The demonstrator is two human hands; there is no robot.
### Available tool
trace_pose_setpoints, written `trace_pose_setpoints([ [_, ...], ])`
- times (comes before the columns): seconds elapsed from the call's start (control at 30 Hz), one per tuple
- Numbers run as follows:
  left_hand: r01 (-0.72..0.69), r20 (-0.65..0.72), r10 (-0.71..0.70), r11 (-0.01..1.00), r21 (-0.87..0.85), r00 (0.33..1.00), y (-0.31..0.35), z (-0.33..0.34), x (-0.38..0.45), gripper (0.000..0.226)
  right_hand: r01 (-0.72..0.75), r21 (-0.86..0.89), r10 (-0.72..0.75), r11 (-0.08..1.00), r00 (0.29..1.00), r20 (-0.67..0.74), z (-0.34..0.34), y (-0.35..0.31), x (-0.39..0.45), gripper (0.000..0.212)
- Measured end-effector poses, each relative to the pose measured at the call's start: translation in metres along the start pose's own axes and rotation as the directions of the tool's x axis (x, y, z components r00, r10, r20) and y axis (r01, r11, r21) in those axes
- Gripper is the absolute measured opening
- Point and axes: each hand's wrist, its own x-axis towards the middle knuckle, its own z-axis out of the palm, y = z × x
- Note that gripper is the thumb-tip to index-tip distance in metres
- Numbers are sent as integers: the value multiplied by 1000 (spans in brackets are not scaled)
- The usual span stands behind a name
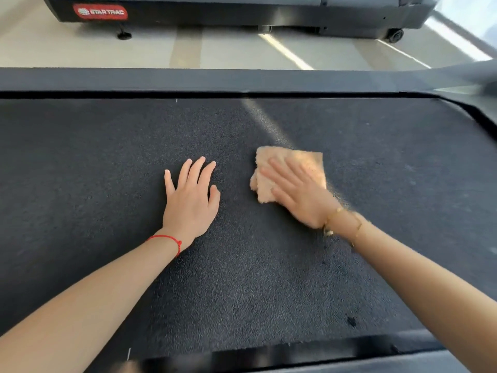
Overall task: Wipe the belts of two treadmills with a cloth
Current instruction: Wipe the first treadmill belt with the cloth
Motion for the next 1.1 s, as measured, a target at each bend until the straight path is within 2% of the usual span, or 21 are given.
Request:
trace_pose_setpoints([
  [0.07,3,4,-3,1000,-8,1000,0,0,1,54,-214,21,214,977,977,-11,-9,16,22,50],
  [0.13,2,-1,-2,1000,-12,1000,0,1,1,55,-326,8,326,945,945,-24,-11,15,31,50],
  [0.2,2,-7,-2,1000,-13,1000,0,2,1,55,-262,12,262,965,965,-23,-3,-5,21,50],
  [0.3,-1,-18,0,1000,-10,1000,0,3,1,54,-68,-12,68,998,998,-3,13,-46,-24,51],
  [0.4,-4,-19,4,1000,-6,1000,-1,3,1,54,110,-50,-108,993,994,34,23,-77,-74,51],
  [0.47,-6,-24,6,1000,-12,1000,-1,3,1,53,174,-31,-172,984,983,68,24,-78,-94,51],
  [0.53,-6,-31,5,1000,-14,1000,-1,3,1,53,165,-42,-161,985,984,78,19,-65,-93,51],
  [0.63,-7,-37,7,1000,-15,999,-1,2,1,52,-41,-43,43,998,998,55,6,-50,-68,51],
  [0.7,-8,-36,7,1000,-22,999,0,2,1,52,-117,-26,118,993,991,57,4,-55,-63,51],
  [0.77,-9,-36,8,1000,-29,999,0,3,2,52,-46,-50,49,998,996,72,13,-76,-78,51],
  [0.9,-15,-41,15,1000,-8,999,0,2,0,52,222,-29,-216,975,966,143,32,-120,-130,52],
  [1.03,-17,-29,17,1000,-4,999,-1,2,-2,52,252,47,-256,967,959,123,30,-114,-138,50],
  [1.1,-15,-24,15,1000,1,1000,-1,2,-2,52,185,-8,-183,983,979,88,27,-96,-124,51],
])
